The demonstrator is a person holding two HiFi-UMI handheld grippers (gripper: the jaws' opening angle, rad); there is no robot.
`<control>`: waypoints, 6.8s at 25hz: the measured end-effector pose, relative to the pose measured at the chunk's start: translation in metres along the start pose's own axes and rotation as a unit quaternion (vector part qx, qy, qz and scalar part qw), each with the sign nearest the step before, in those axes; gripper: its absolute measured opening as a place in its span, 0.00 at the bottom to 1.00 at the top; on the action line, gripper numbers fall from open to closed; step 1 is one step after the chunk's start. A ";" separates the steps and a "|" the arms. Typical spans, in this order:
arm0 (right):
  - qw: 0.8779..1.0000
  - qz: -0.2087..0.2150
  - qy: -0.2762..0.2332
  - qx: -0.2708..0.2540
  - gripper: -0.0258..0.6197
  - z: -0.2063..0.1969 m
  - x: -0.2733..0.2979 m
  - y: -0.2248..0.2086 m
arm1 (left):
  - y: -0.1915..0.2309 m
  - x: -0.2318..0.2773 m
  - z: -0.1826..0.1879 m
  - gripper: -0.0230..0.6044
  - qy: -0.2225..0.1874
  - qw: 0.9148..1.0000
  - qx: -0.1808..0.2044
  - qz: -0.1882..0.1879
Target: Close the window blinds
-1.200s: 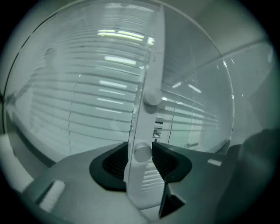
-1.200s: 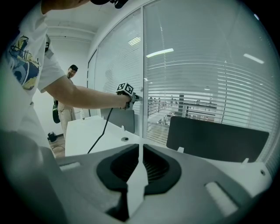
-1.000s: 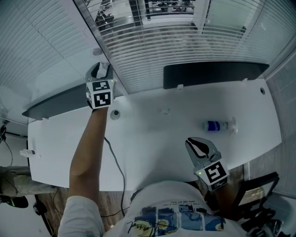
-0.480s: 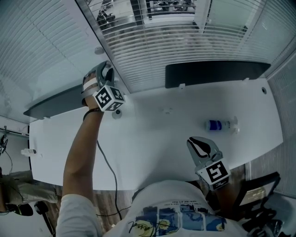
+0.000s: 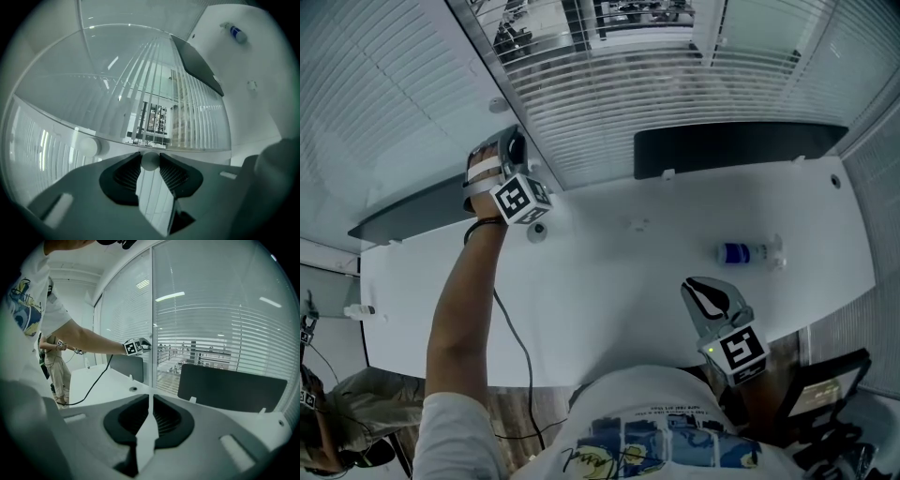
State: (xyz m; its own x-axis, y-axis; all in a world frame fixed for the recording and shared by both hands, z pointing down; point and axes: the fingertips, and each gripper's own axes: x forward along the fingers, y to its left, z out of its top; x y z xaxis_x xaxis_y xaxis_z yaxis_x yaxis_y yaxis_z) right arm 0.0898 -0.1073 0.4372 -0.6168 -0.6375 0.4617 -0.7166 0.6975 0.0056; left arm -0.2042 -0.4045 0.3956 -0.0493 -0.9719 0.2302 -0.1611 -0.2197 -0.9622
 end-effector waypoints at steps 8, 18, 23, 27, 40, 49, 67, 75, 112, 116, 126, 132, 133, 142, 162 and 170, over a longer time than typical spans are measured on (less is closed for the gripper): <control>1.000 0.000 0.001 0.000 0.07 0.001 0.000 0.002 | 0.009 0.001 -0.006 0.24 0.007 0.985 -0.172 0.010; 1.000 0.003 -0.001 0.005 0.07 -0.003 0.000 0.002 | 0.019 -0.005 -0.012 0.24 0.001 0.886 -0.464 0.005; 1.000 0.002 0.002 0.008 0.07 -0.001 0.000 0.003 | 0.023 -0.007 -0.016 0.24 -0.009 0.814 -0.581 0.009; 1.000 -0.001 0.005 -0.005 0.07 -0.004 -0.001 -0.001 | 0.022 -0.009 -0.018 0.24 -0.022 0.742 -0.670 0.005; 1.000 -0.002 0.005 0.001 0.07 -0.004 0.000 0.000 | 0.020 -0.007 -0.022 0.24 -0.061 0.624 -0.779 -0.016; 1.000 -0.001 0.001 -0.002 0.07 -0.006 -0.001 -0.001 | 0.021 -0.017 -0.006 0.36 -0.039 0.881 -0.472 -0.009; 1.000 -0.004 0.006 -0.005 0.07 -0.006 0.001 -0.002 | 0.002 -0.006 0.009 0.25 -0.016 0.999 0.051 0.009; 1.000 -0.001 0.000 0.003 0.07 -0.002 0.002 -0.002 | 0.013 -0.007 0.002 0.24 -0.004 0.985 -0.171 0.013; 1.000 -0.002 -0.007 0.009 0.07 -0.002 0.000 -0.003 | 0.013 -0.018 0.001 0.31 -0.021 0.955 -0.297 -0.010; 1.000 -0.003 -0.010 0.012 0.07 -0.003 -0.002 -0.004 | 0.008 -0.016 0.002 0.31 -0.010 0.995 -0.096 -0.001; 1.000 -0.011 0.000 -0.006 0.07 -0.009 -0.003 -0.008 | -0.004 -0.003 0.001 0.25 -0.001 0.996 0.089 -0.005; 1.000 -0.002 -0.005 0.017 0.07 -0.005 -0.002 -0.003 | 0.005 -0.004 0.000 0.24 -0.005 1.000 0.018 0.016; 1.000 -0.001 -0.005 0.017 0.07 -0.004 -0.002 -0.002 | 0.005 -0.005 -0.001 0.24 -0.004 1.000 -0.002 0.015; 1.000 -0.004 0.000 0.010 0.07 -0.006 0.000 -0.003 | 0.013 -0.006 -0.004 0.24 0.000 0.971 -0.238 0.004; 1.000 -0.001 -0.004 0.015 0.07 -0.006 0.001 -0.004 | 0.024 -0.011 -0.019 0.24 -0.029 0.729 -0.683 -0.008; 1.000 -0.007 0.004 -0.002 0.07 -0.009 0.000 -0.005 | 0.021 -0.009 -0.020 0.24 -0.037 0.655 -0.754 -0.030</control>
State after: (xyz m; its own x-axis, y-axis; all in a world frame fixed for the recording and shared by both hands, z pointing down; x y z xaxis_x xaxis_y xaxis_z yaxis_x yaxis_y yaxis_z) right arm 0.0965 -0.1079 0.4450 -0.6034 -0.6448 0.4692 -0.7242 0.6894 0.0158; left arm -0.2267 -0.3990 0.3765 0.0409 -0.9790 0.1996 -0.9538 0.0213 0.2998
